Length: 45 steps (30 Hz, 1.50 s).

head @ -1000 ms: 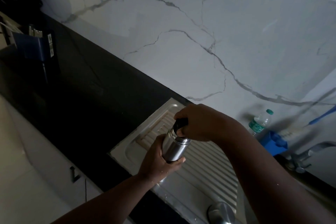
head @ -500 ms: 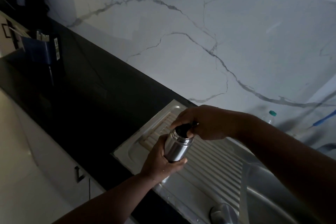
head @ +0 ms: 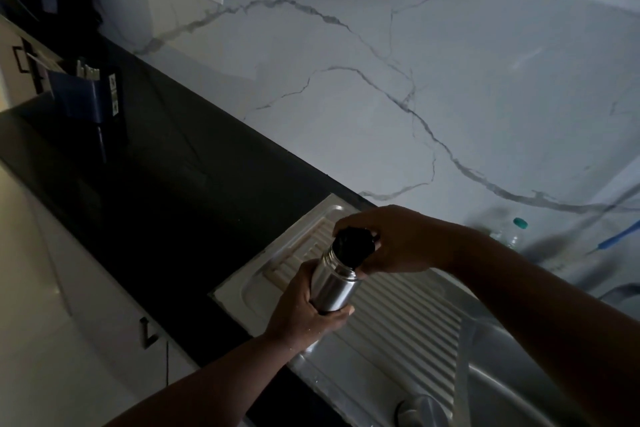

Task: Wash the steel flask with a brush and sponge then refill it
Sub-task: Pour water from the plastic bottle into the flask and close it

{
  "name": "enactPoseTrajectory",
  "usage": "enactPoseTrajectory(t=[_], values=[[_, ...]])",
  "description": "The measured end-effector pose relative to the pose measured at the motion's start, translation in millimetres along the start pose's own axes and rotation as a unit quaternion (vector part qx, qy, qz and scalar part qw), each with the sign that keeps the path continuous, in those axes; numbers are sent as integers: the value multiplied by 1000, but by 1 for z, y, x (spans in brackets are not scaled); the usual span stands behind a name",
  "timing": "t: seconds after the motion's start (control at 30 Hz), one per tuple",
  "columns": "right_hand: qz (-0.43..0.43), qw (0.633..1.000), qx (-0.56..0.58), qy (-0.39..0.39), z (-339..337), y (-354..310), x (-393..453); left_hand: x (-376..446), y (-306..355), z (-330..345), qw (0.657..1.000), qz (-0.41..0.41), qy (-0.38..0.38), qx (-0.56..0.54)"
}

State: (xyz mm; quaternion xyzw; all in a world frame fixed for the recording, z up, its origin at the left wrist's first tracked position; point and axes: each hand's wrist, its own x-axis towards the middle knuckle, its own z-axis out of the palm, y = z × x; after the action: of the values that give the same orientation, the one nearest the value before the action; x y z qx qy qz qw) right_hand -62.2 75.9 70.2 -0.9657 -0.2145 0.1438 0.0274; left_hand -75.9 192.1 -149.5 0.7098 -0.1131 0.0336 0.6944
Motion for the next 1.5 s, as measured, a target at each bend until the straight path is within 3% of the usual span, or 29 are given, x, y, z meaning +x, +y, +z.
enactPoseTrajectory(t=[0.2,0.47,0.7,0.8,0.93,1.07,1.17,1.37,1.5], values=[[-12,1000,-1,11,-8,-1,-1,2,1,-1,1000,7,-7,0],[83,985,-145,46,-1,-21,12,2,-1,-1,1000,13,-2,3],[210,969,-121,51,9,-32,9,0,2,-4,1000,15,-18,15],[190,977,-96,26,-8,-29,5,1,3,-5,1000,19,-15,13],[51,995,17,-84,-19,-25,-1,2,0,-3,1000,21,-9,11],[117,993,0,-5,-6,-28,5,2,-2,-4,1000,18,-12,9],[194,980,-43,3,-7,-37,-3,3,-2,-4,1000,22,-15,12],[61,995,76,-24,-10,-19,-4,2,-3,-3,999,29,-12,15],[137,985,-85,68,-2,-26,0,3,-3,-4,1000,20,-19,9]])
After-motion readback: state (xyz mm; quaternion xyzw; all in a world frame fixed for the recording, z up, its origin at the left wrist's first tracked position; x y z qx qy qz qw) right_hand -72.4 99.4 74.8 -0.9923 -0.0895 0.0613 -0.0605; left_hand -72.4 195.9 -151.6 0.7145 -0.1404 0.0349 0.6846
